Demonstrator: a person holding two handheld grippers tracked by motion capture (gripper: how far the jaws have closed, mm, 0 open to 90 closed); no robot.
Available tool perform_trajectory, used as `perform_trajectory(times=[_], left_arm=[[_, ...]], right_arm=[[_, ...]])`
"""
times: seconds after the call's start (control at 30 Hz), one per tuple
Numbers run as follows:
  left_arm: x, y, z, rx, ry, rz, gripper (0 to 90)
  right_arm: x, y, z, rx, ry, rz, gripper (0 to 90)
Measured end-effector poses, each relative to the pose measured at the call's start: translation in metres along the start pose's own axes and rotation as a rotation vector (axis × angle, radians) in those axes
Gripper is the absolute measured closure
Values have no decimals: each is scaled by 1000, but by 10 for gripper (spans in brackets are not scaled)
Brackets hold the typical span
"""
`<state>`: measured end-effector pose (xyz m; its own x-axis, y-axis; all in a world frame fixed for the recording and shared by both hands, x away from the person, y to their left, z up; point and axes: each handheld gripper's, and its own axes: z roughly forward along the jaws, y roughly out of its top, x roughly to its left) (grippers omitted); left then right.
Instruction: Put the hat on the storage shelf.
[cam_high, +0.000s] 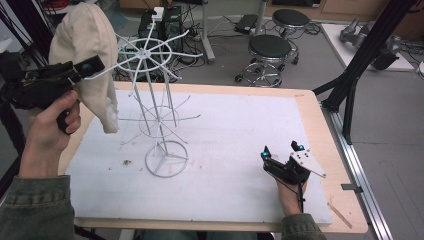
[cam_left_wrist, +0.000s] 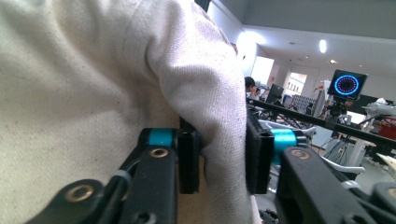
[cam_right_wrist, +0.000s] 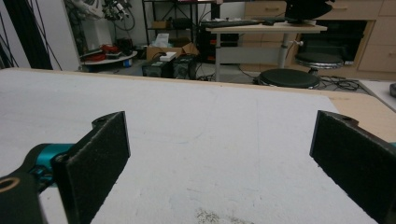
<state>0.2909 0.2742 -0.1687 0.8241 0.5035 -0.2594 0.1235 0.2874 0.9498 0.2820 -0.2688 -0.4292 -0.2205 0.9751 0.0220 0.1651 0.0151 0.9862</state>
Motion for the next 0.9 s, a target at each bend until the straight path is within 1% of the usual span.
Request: perform_trajectory(times=[0.1,0.17,0.27,0.37,0.47,0.6,0.67,0.7,0.73,0.77,0.8,0.9], left_arm=[[3,-1,-2,4,-12,-28,660],[5,-2,-2,-1,-15,-36,657],[6,-2,-2,-2,-21,-47,646],[7,-3,-2,-1,-27,-49,595],[8,-4,-3,-10,-31,-53,588],[10,-6,-7,-30,-20,-56,563],[10,-6,-8,-37,-9,-57,531],[10,-6,-9,-44,0,-48,520],[9,-7,-11,-55,15,-39,499],[9,-7,-12,-64,21,-41,475],[9,-7,-13,-69,25,-41,407],[9,-7,-17,-80,42,-34,380]], right_arm=[[1,0,0,-1,1,4,39],[1,0,0,-1,2,3,39],[2,0,0,-1,3,5,39],[1,0,0,-2,2,3,39],[1,0,0,-6,0,-4,39],[1,1,0,-5,1,0,39],[1,1,-1,-3,0,4,39],[1,1,-1,-5,1,12,39],[1,1,-1,-4,1,12,39],[1,1,-1,-5,1,7,39],[1,1,-1,-5,0,7,39],[1,1,-1,-6,0,8,39]])
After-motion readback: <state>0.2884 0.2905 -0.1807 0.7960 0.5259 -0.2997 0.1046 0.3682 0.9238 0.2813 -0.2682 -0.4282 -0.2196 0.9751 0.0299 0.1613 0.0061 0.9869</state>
